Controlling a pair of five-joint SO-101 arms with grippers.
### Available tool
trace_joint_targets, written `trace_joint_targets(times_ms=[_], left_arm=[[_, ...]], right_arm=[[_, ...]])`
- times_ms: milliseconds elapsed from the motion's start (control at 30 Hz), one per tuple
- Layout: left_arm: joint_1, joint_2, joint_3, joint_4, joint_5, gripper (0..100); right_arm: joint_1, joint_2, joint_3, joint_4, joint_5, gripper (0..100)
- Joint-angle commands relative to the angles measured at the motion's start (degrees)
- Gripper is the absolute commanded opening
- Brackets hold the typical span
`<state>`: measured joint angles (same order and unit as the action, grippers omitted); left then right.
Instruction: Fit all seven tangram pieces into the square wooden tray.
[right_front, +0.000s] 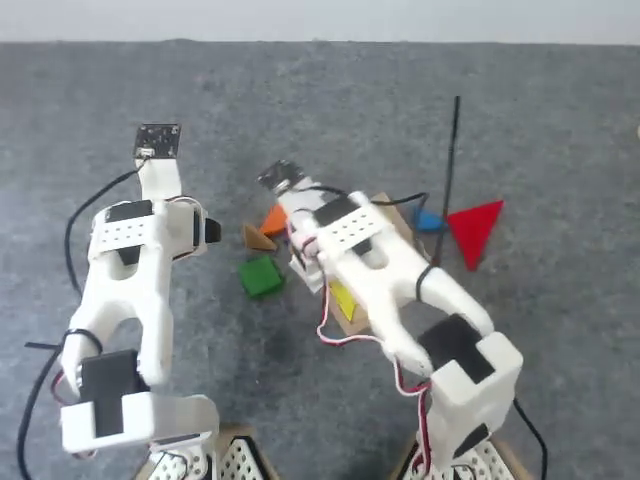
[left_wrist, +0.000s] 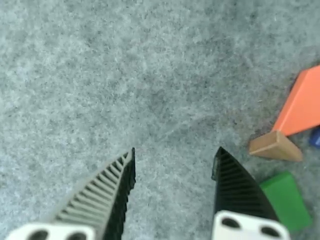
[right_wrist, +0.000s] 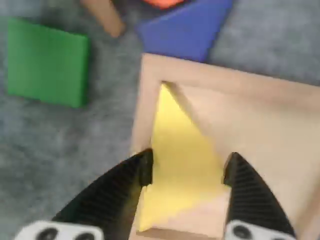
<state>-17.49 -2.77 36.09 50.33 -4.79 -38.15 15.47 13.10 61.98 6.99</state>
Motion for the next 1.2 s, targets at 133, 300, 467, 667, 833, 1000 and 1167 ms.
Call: trace_joint_targets(times_ms=[133,300,467,667,833,1000,1167], left_arm=[[-0.35,-0.35,-0.4,-1.14,0.44,25],[-0.35,-0.35,-0.4,-1.14,0.35,25],[-0.35,-0.26,-0.31,-1.14,0.35,25],[-0.35,-0.26,-0.22,-0.79,0.44,25],[-0.44,-0.26,-0.22,-0.79,0.53,25],[-0.44,-0.26,-0.22,-0.79,0.53,25],[-0.44,-0.26,-0.22,-0.79,0.53,25]], right_arm=[[-1.89,-2.51,-1.05,2.15,-1.76,24.9],[1.36,-13.49,0.26,2.51,-3.25,21.2],[4.44,-26.24,7.03,0.13,-1.85,21.3],[17.19,-27.38,16.97,-12.88,3.52,21.3],[18.59,-18.42,17.85,-17.54,7.65,21.0],[19.21,-10.15,13.98,-17.71,8.0,21.2],[22.73,-6.29,10.55,-12.53,7.21,21.2]])
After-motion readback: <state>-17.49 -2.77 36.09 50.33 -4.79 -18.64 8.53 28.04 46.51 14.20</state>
